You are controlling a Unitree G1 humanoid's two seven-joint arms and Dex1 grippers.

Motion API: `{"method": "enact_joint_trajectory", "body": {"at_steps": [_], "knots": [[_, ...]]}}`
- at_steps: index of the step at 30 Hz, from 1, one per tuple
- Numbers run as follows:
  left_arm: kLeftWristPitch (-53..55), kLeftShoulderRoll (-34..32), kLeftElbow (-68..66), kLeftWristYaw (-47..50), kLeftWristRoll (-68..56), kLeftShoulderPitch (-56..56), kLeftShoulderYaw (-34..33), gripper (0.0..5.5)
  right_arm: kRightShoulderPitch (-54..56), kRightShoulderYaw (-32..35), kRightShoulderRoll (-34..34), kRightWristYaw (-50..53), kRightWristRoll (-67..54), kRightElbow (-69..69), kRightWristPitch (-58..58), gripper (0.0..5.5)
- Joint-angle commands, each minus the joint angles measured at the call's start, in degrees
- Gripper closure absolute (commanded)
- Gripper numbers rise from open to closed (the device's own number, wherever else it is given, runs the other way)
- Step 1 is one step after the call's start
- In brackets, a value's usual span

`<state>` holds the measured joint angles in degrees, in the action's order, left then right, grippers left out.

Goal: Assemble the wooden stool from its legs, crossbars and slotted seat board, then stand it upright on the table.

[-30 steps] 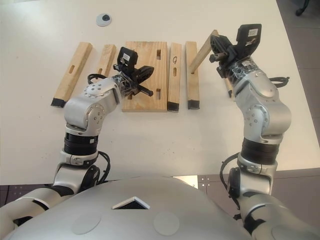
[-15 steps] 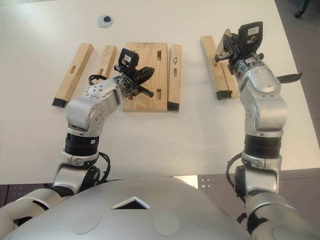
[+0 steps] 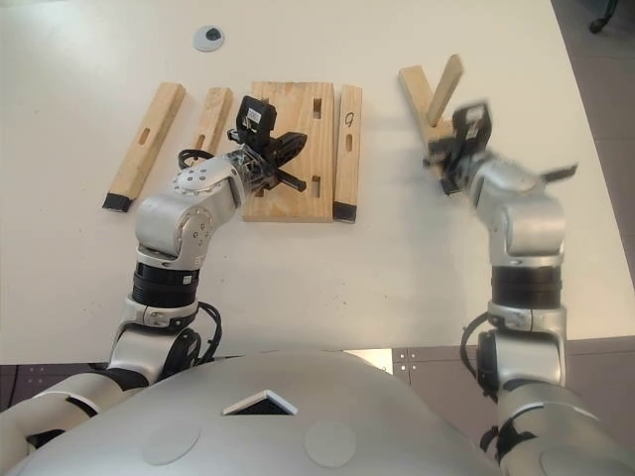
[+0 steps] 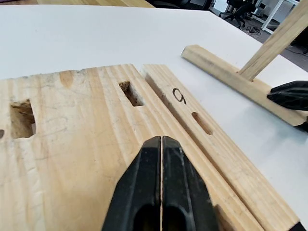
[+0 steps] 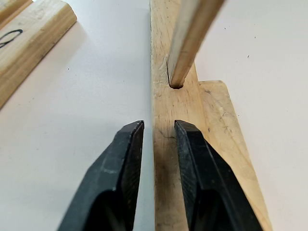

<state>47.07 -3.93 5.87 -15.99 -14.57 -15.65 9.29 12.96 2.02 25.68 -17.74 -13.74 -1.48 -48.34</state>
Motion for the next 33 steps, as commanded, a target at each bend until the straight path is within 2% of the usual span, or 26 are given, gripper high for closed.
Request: {"method": "enact_joint_trajectory", "body": {"at_steps": [1, 8, 14, 33], "knots": [[-0.69, 0.39, -0.53, 0.37, 0.79, -0.29, 0.72, 5.5, 1.2, -0.68, 0.49, -1.89, -0.6, 0.39, -3.65, 3.85], [-1.09, 0.84, -0.27, 0.78, 0.8, 0.16, 0.58, 5.5, 4.34, -1.74, 3.09, -4.25, 2.11, -2.07, -1.19, 2.73], [-1.7, 1.21, -0.4, 1.18, 0.86, 0.55, 0.59, 5.5, 8.49, 0.03, 4.32, -5.03, 3.58, 1.06, 3.05, 2.73], [-1.81, 0.53, -0.83, 0.3, 0.89, 0.47, 1.55, 5.5, 1.62, -4.55, 4.5, -8.05, 6.62, 6.59, 4.25, 2.73]]}}
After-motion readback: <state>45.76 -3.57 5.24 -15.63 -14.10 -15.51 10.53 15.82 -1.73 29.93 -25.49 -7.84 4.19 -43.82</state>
